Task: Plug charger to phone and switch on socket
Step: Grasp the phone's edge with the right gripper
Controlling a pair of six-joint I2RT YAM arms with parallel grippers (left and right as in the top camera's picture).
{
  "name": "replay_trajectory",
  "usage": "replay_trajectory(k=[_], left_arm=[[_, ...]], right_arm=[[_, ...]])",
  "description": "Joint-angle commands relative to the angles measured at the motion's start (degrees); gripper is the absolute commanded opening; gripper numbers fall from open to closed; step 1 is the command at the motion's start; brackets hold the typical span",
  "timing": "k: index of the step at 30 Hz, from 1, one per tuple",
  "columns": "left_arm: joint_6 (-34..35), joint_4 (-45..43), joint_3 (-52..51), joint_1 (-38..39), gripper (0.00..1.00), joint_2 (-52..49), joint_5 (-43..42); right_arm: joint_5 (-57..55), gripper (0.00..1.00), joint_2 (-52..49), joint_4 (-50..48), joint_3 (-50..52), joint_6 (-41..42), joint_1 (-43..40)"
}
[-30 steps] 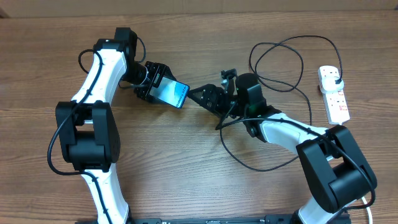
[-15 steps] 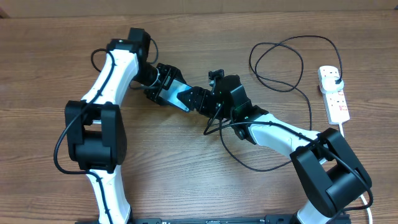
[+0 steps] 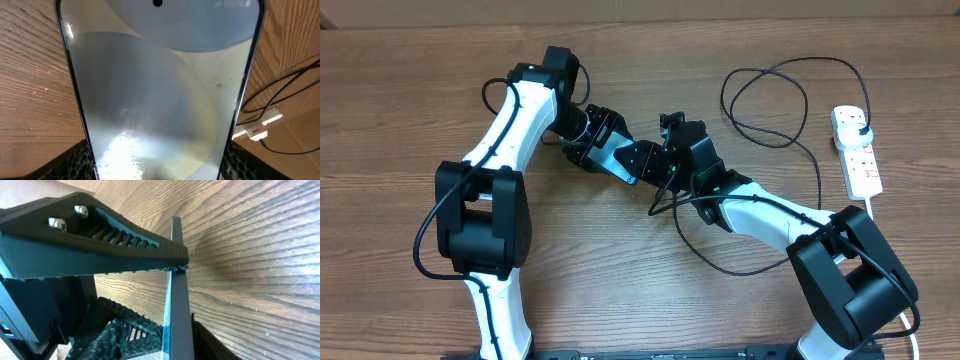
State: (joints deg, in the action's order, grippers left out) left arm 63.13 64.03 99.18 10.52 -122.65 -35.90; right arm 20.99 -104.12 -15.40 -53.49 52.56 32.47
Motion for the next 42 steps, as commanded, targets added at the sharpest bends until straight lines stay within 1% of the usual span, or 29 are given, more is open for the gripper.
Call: replay_trajectory(k=[1, 3, 8, 14, 19, 24, 33, 36, 42], left_arm=[[1.4, 0.0, 1.6, 0.4, 0.53, 0.2, -0.9], [1.4, 0.0, 1.6, 0.4, 0.54, 0.2, -0.9], [1.4, 0.0, 1.6, 0.4, 0.54, 0.2, -0.9], [1.4, 0.0, 1.6, 0.4, 0.55, 0.2, -1.0], [1.4, 0.0, 1.6, 0.4, 0.55, 0.2, -1.0], [1.4, 0.0, 1.6, 0.4, 0.55, 0.2, -1.0], [1.4, 0.0, 1.6, 0.4, 0.56, 0.2, -1.2], [1.4, 0.0, 1.6, 0.4, 0.67, 0.2, -1.2], [1.4, 0.0, 1.6, 0.4, 0.78, 0.2, -1.2]], right_arm=[[-0.8, 0.36, -0.2, -0.2, -1.0, 0.0, 0.5], [-0.8, 0.33, -0.2, -0.2, -1.0, 0.0, 0.5], [-0.8, 0.30, -0.2, 0.2, -1.0, 0.4, 0.5], [-0.8, 0.23, -0.2, 0.2, -1.0, 1.5, 0.5], [-0.9, 0.22, -0.2, 0.1, -1.0, 1.5, 0.5], [-0.9, 0.13, -0.2, 0.1, -1.0, 1.5, 0.5], [-0.8, 0.07, -0.2, -1.0, -1.0, 1.6, 0.5], [-0.8, 0.04, -0.2, -2.3, -1.0, 1.9, 0.5], [-0.1, 0.04, -0.2, -3.8, -1.0, 3.7, 0.0]])
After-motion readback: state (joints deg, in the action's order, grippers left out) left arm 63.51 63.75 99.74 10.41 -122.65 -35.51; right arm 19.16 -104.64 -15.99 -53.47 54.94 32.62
